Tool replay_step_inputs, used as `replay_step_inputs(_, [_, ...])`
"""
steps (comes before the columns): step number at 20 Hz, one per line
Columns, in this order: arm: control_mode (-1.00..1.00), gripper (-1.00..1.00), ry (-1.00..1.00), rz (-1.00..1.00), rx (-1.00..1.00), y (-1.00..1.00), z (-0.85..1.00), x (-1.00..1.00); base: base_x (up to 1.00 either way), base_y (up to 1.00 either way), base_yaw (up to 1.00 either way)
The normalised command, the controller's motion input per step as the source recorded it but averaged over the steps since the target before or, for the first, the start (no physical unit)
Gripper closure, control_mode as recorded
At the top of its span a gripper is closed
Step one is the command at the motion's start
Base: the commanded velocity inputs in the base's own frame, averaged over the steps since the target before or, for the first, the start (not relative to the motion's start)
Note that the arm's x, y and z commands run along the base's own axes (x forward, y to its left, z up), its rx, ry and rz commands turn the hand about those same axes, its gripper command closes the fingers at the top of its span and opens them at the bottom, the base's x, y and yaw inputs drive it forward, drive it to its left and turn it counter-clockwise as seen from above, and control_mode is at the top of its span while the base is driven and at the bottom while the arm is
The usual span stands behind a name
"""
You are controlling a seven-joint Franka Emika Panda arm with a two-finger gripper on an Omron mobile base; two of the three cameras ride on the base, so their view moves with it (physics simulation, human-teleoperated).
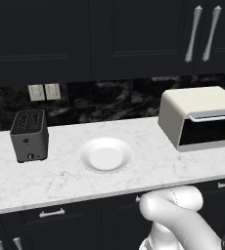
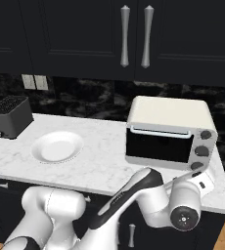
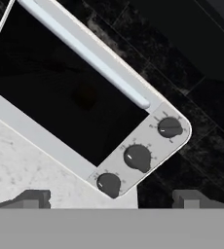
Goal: Pick up the kebab skewer and baguette bread, and place them inside the toaster oven. Close the toaster oven door and start by setting the timer.
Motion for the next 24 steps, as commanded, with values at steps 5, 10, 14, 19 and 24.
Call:
replay_step_inputs(5, [-1.00,-1.00,-0.12,0.05,0.00,0.00,-0.04,0.00,0.00,0.00,0.00])
replay_step_inputs(10, [-1.00,-1.00,-0.10,0.04,0.00,0.00,-0.02,0.00,0.00,0.00,0.00])
replay_step_inputs(14, [-1.00,-1.00,-0.06,0.01,-0.01,0.00,-0.06,0.16,0.00,0.00,0.00])
replay_step_inputs(19, [-1.00,-1.00,-0.02,0.00,-0.01,0.00,-0.04,0.32,0.00,0.00,0.00])
replay_step_inputs(24, [-1.00,-1.00,-0.01,0.02,0.00,0.00,0.00,0.43,0.00,0.00,0.00])
